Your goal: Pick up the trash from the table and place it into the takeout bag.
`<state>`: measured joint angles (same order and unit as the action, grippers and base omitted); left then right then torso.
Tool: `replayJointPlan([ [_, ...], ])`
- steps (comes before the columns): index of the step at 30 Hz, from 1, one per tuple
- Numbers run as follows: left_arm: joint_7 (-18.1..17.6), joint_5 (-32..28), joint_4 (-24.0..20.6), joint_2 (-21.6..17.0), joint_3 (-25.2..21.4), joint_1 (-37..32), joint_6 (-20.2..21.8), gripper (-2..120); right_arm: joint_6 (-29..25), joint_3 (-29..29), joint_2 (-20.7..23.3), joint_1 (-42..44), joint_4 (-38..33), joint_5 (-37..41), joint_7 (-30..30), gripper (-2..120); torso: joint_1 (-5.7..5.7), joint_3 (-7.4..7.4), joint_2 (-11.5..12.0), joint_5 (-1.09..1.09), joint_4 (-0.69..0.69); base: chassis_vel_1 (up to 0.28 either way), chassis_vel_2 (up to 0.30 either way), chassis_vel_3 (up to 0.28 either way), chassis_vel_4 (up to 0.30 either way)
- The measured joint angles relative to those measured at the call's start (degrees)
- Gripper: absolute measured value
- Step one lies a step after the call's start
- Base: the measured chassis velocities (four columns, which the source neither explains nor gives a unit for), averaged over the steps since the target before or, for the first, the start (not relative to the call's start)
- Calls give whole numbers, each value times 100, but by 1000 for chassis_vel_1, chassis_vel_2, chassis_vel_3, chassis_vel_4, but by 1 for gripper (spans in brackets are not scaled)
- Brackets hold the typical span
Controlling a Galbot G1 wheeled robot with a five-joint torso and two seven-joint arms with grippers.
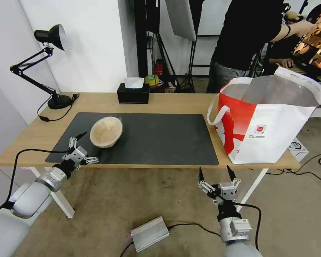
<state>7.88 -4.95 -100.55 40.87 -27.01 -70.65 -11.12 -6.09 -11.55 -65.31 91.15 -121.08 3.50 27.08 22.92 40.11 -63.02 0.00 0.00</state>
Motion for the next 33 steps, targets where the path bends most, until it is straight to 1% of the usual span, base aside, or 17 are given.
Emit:
replayJointPlan([
  [11, 3, -41, -67, -13, -25, -17, 9, 100, 5, 23, -6, -5, 3, -15, -2, 100, 0, 0, 0, 0, 0, 0, 0, 0, 0],
  [25, 6, -45, 34, 38, 336, 278, 33, 100, 7, 21, -38, 9, -5, -46, -3, 100, 0, 0, 0, 0, 0, 0, 0, 0, 0],
  [33, 6, -50, 118, 52, 448, 367, 38, 100, 7, 2, -43, 14, -6, -50, -2, 100, 0, 0, 0, 0, 0, 0, 0, 0, 0],
])
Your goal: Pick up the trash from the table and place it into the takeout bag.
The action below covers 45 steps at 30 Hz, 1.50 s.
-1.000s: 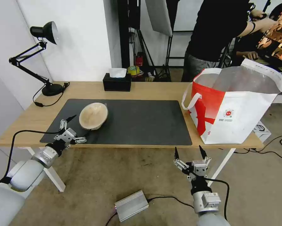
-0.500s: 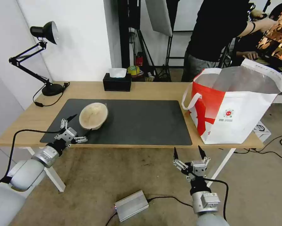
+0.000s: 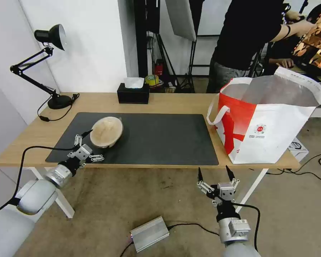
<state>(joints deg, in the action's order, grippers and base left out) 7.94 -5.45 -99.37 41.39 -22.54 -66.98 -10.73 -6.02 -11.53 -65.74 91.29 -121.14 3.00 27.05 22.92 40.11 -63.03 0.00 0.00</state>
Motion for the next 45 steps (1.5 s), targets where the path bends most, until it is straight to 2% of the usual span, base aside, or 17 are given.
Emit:
replayJointPlan([
  [18, -1, -19, 339, 118, 386, 336, 18, 100, -14, -75, -40, 32, 1, -12, 0, 100, 0, 0, 0, 0, 0, 0, 0, 0, 0],
  [38, 13, -37, 692, 45, 474, 538, -32, 100, -42, -60, -101, 7, 125, -55, 0, 100, 0, 0, 0, 0, 0, 0, 0, 0, 0],
  [43, 14, -37, 745, 53, 526, 598, -36, 92, -44, -52, -117, 2, 138, -70, 0, 100, 0, 0, 0, 0, 0, 0, 0, 0, 0],
  [45, 13, -37, 768, 60, 559, 645, -40, 82, -52, -49, -127, 5, 155, -104, 0, 100, 0, 0, 0, 0, 0, 0, 0, 0, 0],
])
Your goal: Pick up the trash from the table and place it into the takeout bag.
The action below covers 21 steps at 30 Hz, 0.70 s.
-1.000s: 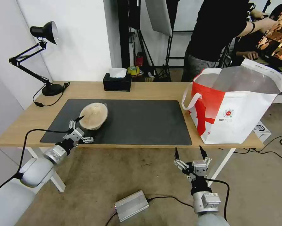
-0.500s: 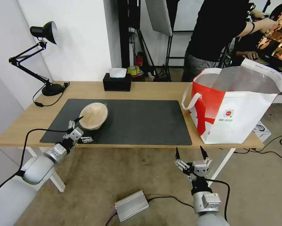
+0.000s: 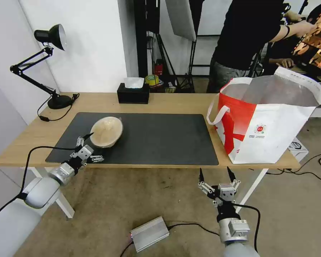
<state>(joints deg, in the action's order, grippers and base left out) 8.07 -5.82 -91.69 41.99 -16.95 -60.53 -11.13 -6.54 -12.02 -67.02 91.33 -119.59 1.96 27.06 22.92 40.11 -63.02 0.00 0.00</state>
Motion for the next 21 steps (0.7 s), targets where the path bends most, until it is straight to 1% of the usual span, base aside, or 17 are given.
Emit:
replayJointPlan([
  [2, -1, 0, 25, 3, 38, 50, -1, 73, -13, 2, -13, 2, 18, -22, 0, 100, 0, 0, 0, 0, 0, 0, 0, 0, 0],
  [3, -1, 0, 25, 3, 38, 50, -1, 73, -13, 2, -13, 2, 18, -22, 0, 100, 0, 0, 0, 0, 0, 0, 0, 0, 0],
  [4, -1, 0, 43, 2, 61, 77, -2, 69, -18, 3, -20, 1, 26, -27, 0, 100, 0, 0, 0, 0, 0, 0, 0, 0, 0],
  [6, -1, -3, 74, 2, 107, 124, -8, 66, -20, 7, -30, -3, 40, -32, 0, 100, 0, 0, 0, 0, 0, 0, 0, 0, 0],
  [11, -1, -13, 102, 3, 160, 185, -16, 63, -23, 13, -42, -13, 55, -41, 0, 100, 0, 0, 0, 0, 0, 0, 0, 0, 0],
  [18, -1, -28, 170, 6, 245, 251, -21, 62, -24, 22, -55, -33, 78, -62, 0, 100, 0, 0, 0, 0, 0, 0, 0, 0, 0],
  [21, -1, -37, 231, 11, 290, 291, -46, 51, -24, 26, -59, -37, 85, -76, -1, 100, 0, 0, 0, 0, 0, 0, 0, 0, 0],
])
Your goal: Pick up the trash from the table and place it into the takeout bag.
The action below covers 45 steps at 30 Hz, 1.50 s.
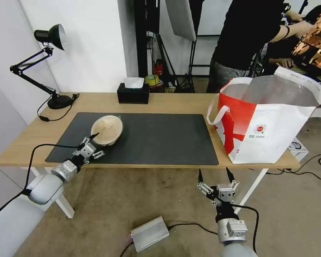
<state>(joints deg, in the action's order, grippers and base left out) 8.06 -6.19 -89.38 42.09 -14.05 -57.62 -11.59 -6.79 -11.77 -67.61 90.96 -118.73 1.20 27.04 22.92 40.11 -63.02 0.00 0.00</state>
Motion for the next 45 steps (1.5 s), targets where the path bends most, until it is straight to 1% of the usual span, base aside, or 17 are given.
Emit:
replayJointPlan([
  [7, 9, -35, 101, 45, 112, 106, -47, 43, -3, 4, -9, 4, 6, -14, -3, 100, 0, 0, 0, 0, 0, 0, 0, 0, 0],
  [9, 16, -38, 131, 65, 136, 134, -56, 39, -4, 2, -11, 14, 3, -16, -3, 100, 0, 0, 0, 0, 0, 0, 0, 0, 0],
  [10, 24, -39, 157, 83, 159, 155, -69, 35, -6, -2, -11, 26, -4, -19, -3, 100, 0, 0, 0, 0, 0, 0, 0, 0, 0],
  [11, 24, -39, 157, 83, 159, 155, -69, 35, -6, -2, -11, 26, -4, -19, -3, 100, 0, 0, 0, 0, 0, 0, 0, 0, 0],
  [12, 27, -39, 166, 87, 165, 162, -73, 32, -8, -5, -11, 32, -7, -21, -3, 100, 0, 0, 0, 0, 0, 0, 0, 0, 0],
  [14, 35, -41, 185, 94, 175, 174, -89, 24, -10, -7, -13, 37, -7, -29, -3, 100, 0, 0, 0, 0, 0, 0, 0, 0, 0],
  [22, 108, -98, 204, 90, 178, 196, -138, 20, -14, -7, -41, 42, -7, -54, -3, 100, 0, 0, 0, 0, 0, 0, 0, 0, 0],
  [23, 144, -118, 206, 85, 171, 200, -160, 17, -15, -7, -47, 43, -7, -63, -3, 100, 0, 0, 0, 0, 0, 0, 0, 0, 0],
  [26, 171, -126, 207, 84, 158, 201, -181, 13, -16, -7, -52, 44, -7, -66, -3, 100, 0, 0, 0, 0, 0, 0, 0, 0, 0],
  [27, 186, -131, 208, 83, 151, 201, -196, 8, -17, -7, -55, 44, -7, -68, -3, 100, 0, 0, 0, 0, 0, 0, 0, 0, 0],
  [28, 186, -131, 208, 83, 151, 201, -196, 8, -17, -7, -55, 44, -7, -68, -3, 100, 0, 0, 0, 0, 0, 0, 0, 0, 0],
  [31, 187, -148, 204, 87, 141, 193, -208, 0, -23, -9, -60, 44, -7, -70, -3, 100, 0, 0, 0, 0, 0, 0, 0, 0, 0],
  [42, 302, -187, 137, 69, 57, 170, -251, 0, -55, -19, -61, 41, -2, -77, -1, 100, 0, 0, 0, 0, 0, 0, 0, 0, 0],
  [45, 328, -205, -3, 27, -7, 102, -264, 0, -56, -21, -55, 34, -4, -77, 0, 100, 0, 0, 0, 0, 0, 0, 0, 0, 0],
])
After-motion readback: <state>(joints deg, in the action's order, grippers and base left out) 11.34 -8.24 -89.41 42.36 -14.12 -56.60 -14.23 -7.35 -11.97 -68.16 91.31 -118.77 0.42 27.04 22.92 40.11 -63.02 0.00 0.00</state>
